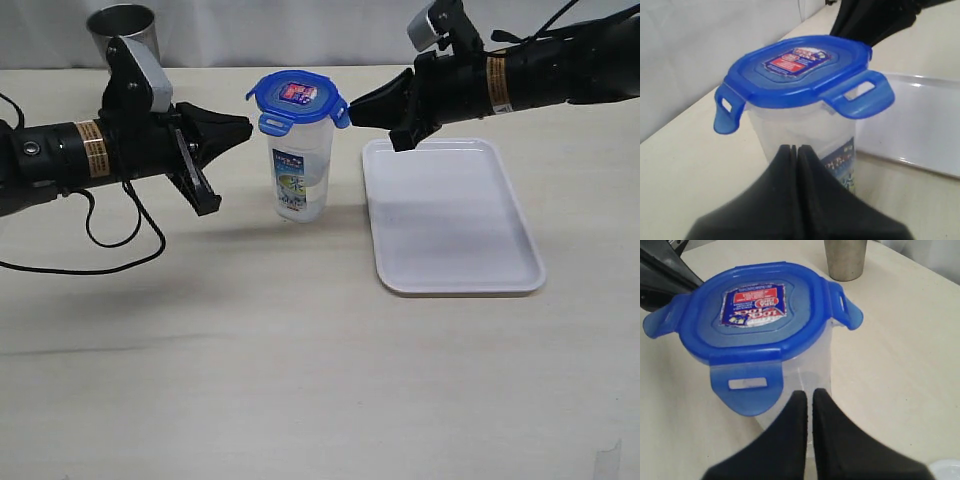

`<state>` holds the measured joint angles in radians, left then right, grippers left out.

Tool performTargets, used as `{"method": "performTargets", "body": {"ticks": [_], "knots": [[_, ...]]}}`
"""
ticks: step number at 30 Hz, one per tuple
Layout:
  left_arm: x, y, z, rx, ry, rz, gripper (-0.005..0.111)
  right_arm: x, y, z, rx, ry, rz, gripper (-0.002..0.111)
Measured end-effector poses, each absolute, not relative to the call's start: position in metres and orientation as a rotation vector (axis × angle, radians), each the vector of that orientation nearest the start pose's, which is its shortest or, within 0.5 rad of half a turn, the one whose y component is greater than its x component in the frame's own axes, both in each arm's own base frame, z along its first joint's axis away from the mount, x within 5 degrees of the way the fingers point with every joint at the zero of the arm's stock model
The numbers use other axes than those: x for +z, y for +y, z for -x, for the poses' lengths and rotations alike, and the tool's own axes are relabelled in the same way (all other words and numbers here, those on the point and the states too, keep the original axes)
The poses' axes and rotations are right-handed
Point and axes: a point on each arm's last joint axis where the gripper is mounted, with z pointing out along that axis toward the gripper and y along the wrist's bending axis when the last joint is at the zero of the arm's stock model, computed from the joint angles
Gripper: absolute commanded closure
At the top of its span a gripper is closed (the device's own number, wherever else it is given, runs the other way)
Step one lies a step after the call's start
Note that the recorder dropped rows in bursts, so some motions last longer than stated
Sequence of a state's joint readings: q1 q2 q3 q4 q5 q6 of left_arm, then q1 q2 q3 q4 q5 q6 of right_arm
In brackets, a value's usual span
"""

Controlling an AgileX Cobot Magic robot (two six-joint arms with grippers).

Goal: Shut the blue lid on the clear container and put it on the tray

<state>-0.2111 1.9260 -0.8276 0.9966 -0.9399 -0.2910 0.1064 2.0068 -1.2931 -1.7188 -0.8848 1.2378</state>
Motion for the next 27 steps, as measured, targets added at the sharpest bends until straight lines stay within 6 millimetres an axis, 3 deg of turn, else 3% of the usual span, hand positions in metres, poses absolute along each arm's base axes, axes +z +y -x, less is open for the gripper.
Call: {"method": "performTargets", "body": {"ticks": [12,18,27], "knots": [[0.156,-0.113,-0.347,-0.411,1.591,-0.801,0.107,0.189,0.11,-0.404,0.71,1.889,1.052,0.104],[0.159,-0.117,-0.348,-0.43,1.523,-0.815,0.107,0.189,0.11,-0.404,0.71,1.889,1.052,0.104],[0.144,-0.121,-0.348,-0.505,1.481,-0.822,0.107,0.189,0.11,-0.404,0.71,1.89,1.05,0.104]]}}
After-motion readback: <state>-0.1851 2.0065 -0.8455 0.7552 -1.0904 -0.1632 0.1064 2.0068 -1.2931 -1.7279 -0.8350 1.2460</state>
